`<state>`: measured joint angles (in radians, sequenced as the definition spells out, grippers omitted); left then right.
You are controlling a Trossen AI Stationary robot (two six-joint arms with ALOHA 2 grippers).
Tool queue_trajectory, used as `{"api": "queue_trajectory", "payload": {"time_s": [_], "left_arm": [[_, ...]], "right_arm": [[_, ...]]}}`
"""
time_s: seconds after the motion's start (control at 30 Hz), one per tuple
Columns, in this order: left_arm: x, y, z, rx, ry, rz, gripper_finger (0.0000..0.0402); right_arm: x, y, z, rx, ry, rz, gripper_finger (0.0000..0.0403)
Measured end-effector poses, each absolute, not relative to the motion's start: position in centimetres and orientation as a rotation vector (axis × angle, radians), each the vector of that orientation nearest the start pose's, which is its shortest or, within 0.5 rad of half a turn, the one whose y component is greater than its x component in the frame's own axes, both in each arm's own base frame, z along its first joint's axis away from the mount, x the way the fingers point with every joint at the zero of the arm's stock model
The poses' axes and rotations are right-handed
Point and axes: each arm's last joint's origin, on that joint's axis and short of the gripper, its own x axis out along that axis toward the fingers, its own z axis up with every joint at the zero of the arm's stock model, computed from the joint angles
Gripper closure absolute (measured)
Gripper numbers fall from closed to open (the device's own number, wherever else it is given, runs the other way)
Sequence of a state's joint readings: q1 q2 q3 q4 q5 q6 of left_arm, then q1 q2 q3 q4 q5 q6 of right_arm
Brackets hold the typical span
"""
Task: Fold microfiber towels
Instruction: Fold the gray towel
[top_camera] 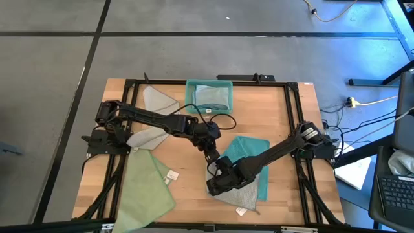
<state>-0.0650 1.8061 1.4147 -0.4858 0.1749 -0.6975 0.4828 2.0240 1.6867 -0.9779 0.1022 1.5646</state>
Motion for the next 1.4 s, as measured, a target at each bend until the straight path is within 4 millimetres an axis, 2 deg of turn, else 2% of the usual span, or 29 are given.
{"api": "queue_trajectory", "payload": {"time_s": [0.33, 0.5, 0.7, 1.1, 1.4], "left_arm": [[39.1, -3.1, 24.8, -0.687, 0.922, 0.084, 0.0401], [39.1, -3.1, 24.8, -0.689, 0.924, 0.078, 0.0401], [39.1, -3.2, 24.8, -0.691, 0.928, 0.068, 0.0401], [39.1, -3.2, 24.8, -0.692, 0.929, 0.066, 0.0401], [39.1, -3.2, 24.8, -0.679, 0.929, 0.058, 0.0401]], "right_arm": [[38.7, 20.2, 18.8, 0.911, 1.306, -0.745, 0.0165], [38.8, 20.1, 18.8, 0.84, 1.31, -0.814, 0.0165], [39.2, 20.0, 18.8, 0.816, 1.283, -0.774, 0.0182], [39.4, 19.3, 18.6, 0.788, 1.271, -0.783, 0.0265], [39.4, 19.3, 18.8, 0.749, 1.308, -0.745, 0.0367]]}}
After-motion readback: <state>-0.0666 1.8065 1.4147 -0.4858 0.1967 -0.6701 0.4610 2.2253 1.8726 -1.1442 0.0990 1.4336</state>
